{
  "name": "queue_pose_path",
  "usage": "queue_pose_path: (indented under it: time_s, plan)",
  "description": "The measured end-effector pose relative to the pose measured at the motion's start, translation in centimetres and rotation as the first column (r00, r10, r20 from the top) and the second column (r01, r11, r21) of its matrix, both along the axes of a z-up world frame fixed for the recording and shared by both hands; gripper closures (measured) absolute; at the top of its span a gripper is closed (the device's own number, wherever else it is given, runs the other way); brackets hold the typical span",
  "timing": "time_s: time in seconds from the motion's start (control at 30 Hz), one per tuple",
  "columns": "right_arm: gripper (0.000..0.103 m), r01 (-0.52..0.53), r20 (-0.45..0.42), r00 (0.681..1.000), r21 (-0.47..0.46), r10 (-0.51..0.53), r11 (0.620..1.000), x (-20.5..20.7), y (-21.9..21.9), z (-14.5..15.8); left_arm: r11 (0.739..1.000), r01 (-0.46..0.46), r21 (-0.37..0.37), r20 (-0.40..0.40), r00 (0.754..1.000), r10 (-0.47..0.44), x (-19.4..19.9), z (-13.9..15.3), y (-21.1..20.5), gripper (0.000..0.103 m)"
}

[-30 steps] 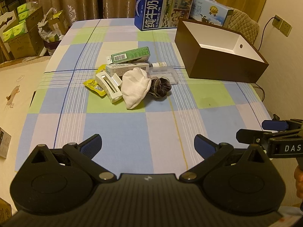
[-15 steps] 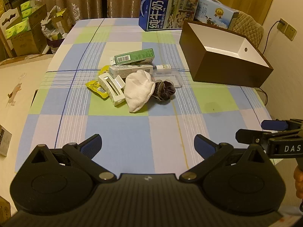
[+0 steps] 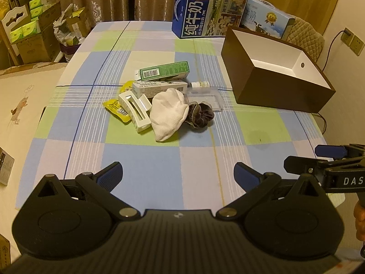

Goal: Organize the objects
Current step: 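Move both tools toward the pile of items on the table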

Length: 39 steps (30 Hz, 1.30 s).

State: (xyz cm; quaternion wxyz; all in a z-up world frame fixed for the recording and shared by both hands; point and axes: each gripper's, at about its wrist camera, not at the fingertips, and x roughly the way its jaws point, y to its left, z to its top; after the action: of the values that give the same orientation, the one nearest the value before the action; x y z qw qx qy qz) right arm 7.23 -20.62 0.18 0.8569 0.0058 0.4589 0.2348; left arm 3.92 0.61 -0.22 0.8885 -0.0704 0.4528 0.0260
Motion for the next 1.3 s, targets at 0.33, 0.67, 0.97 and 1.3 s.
queue_pose_path:
  time_s: [0.33,0.67,0.97,1.3]
  plan:
    - [0.006,-0.026,-0.014,1.0,0.002,0.026,1.0,2.2,-0.9,-0.4,1.0,-0.02,-0.002,-0.015,1.0,0.02,2.0,-0.2,-0.9,0.001]
    - [0.006,-0.058,-0.036,0.998,0.0,0.058,0.998,4.9,-1.9,-0.9,0.999,0.044,0.0,-0.038,0.998,-0.044,4.2,-0.7,-2.1,0.001]
    - [0.006,-0.08,-0.059,0.995,-0.008,0.079,0.997,7.0,-3.0,-1.7,1.0,0.011,0.004,-0.08,0.997,-0.01,6.1,-1.6,-2.5,0.001]
    - [0.006,-0.128,-0.078,0.989,0.0,0.128,0.992,9.5,-4.7,-2.9,0.999,-0.03,0.015,-0.067,0.997,0.031,7.2,-2.9,-2.7,0.001]
